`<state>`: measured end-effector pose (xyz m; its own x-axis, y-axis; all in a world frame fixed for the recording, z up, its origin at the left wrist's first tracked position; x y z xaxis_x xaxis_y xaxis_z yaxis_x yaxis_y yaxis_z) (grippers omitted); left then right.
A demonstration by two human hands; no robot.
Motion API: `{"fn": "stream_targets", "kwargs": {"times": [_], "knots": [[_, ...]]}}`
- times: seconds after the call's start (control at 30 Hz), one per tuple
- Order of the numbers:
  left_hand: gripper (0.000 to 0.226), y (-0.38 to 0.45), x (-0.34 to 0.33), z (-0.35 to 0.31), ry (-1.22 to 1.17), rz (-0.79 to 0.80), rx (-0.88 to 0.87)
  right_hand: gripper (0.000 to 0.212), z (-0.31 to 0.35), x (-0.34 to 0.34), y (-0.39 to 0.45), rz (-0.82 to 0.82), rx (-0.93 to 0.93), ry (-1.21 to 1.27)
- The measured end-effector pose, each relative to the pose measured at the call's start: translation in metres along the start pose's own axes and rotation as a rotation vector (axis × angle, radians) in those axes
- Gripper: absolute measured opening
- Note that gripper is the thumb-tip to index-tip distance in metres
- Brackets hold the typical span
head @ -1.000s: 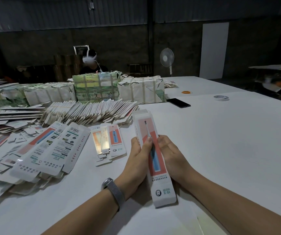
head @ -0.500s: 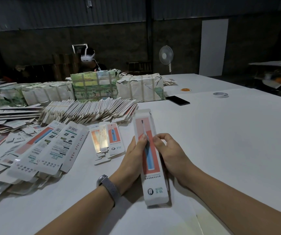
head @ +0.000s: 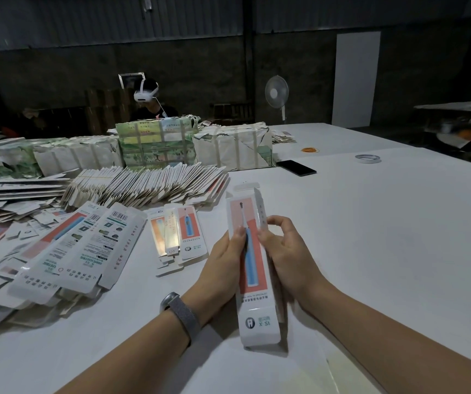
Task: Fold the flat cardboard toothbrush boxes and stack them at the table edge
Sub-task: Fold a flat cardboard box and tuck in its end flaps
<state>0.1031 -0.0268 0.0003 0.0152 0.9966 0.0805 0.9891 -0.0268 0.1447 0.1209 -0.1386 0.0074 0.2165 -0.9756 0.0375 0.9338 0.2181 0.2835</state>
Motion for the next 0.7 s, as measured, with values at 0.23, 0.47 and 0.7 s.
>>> {"fn": "stream_targets", "kwargs": {"times": [0.23, 0.47, 0.7], "knots": [[0.058, -0.003, -0.009, 0.003, 0.044, 0.086, 0.028, 0.018, 0.001, 0.01, 0.005, -0.071, 0.028, 0.007], [0.051, 0.0, -0.002, 0.005, -0.036, 0.034, 0.039, 0.035, 0.006, 0.001, 0.001, -0.013, 0.023, -0.046], [0.029, 0.006, 0.019, 0.008, -0.203, -0.13, 0.012, 0.027, 0.006, -0.012, -0.004, 0.079, 0.002, -0.07]]}}
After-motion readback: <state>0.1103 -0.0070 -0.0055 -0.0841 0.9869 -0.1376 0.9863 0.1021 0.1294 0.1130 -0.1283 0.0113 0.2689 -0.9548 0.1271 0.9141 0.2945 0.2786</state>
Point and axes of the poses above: each hand's wrist, its own y-axis towards the middle knuckle, its own x-axis out of the back of the hand, z = x × y, the point moved 10 cm from there along y, towards the middle knuckle, and after that the axes turned 2 degrees about x, right-handed, at the moved point
